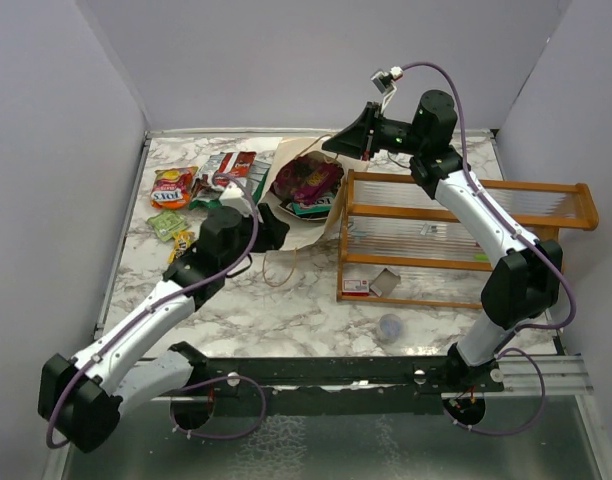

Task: Take the snacks out of the paper bag
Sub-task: Take out the snack from the paper bag.

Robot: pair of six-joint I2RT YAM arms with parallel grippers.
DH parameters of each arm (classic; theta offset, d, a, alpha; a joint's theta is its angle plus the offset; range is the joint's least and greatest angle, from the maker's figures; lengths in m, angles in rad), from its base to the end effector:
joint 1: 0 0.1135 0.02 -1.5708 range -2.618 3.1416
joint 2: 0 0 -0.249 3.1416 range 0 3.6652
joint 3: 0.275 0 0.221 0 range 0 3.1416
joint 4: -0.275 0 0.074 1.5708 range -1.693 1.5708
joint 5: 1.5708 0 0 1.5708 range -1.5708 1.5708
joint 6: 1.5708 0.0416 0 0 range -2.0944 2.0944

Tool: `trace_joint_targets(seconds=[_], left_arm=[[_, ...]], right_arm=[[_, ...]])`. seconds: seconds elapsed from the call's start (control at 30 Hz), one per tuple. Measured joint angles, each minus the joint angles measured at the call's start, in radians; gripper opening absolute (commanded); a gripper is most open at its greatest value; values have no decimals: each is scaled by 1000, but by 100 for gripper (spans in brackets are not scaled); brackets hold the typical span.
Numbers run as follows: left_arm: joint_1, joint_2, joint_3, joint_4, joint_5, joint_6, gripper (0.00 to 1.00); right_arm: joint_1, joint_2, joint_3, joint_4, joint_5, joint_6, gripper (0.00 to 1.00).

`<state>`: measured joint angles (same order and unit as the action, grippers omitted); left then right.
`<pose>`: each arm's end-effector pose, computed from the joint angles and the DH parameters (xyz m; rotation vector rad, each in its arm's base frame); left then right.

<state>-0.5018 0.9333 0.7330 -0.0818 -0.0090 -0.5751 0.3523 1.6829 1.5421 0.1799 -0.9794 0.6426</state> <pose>0.1783 -0.0974 0.2979 -0.0768 1.9173 -0.7319 0.3297 0.1580 0.3943 -0.6238 1.6526 1.4903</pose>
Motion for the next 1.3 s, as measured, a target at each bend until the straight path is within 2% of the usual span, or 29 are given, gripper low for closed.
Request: trace_joint_targets(seconds=[0.1,0.23,0.33,0.5,0.7,0.8,0.87,1.17,1.3], left_arm=[[-124,71,14,-10,-127,-35,43],[-241,169,43,-8,-316,-118,36],[-258,248,64,6,-409,-187,28],[-258,379,77,48,-498,-271,26],[-245,518,138,77,-499,-334,24],[-231,581,182,99,-477,-355,27],[-226,605,191,116,-466,-362,30],[-184,690,212,147,-416,-432,30],[-172,717,226,154,-402,-450,33]], right_arm=[[0,0,0,-1,0,0,1],[0,0,0,-1,0,0,1],[0,0,0,-1,0,0,1],[0,0,0,-2,0,0,1],[0,0,0,-5,0,-1,1],[0,0,0,-5,0,-1,1],[0,0,0,-5,0,-1,1],[0,-1,0,-5,0,-1,1],[0,-2,0,-5,0,-2,1]])
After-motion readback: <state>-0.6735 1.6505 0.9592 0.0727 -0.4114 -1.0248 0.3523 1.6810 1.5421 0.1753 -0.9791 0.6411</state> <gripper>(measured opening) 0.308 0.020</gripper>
